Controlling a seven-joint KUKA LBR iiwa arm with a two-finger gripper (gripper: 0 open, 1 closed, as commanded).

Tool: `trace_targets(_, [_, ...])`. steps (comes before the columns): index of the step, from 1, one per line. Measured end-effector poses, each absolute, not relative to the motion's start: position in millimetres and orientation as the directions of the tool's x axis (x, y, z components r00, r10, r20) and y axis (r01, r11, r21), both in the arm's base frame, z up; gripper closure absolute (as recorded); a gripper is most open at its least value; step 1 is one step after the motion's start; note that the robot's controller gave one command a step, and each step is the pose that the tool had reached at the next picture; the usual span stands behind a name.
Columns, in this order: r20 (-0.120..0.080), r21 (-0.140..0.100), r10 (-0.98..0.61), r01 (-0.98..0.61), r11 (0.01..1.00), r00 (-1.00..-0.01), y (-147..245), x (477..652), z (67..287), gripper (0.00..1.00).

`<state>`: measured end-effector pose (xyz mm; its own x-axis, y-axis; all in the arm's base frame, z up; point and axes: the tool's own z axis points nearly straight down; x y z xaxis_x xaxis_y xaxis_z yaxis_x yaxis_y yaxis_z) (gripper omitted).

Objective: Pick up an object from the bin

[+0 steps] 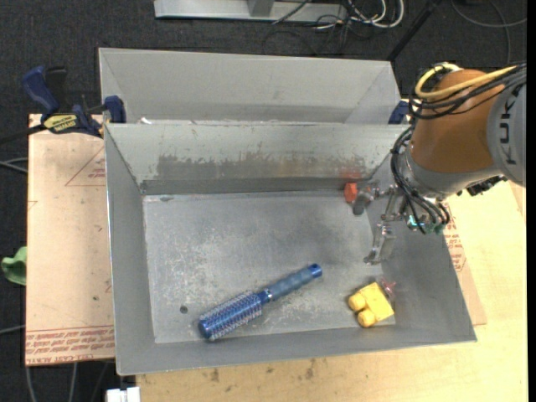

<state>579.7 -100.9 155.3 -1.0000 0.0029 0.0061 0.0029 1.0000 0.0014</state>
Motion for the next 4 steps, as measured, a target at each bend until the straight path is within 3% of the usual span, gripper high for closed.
trace_targets(1, [0.002,0.005,-0.215,-0.215,0.977,-0.977,12,556.2,104,0.0])
trace_targets(2, [0.001,0.002,-0.299,-0.299,0.954,-0.954,34,530.2,69,0.0])
trace_targets(3, [-0.001,0.001,-0.299,-0.299,0.954,-0.954,33,531.5,70,1.0])
trace_targets(4, [-0.009,-0.002,-0.313,-0.313,0.95,-0.95,30,526.1,200,1.0])
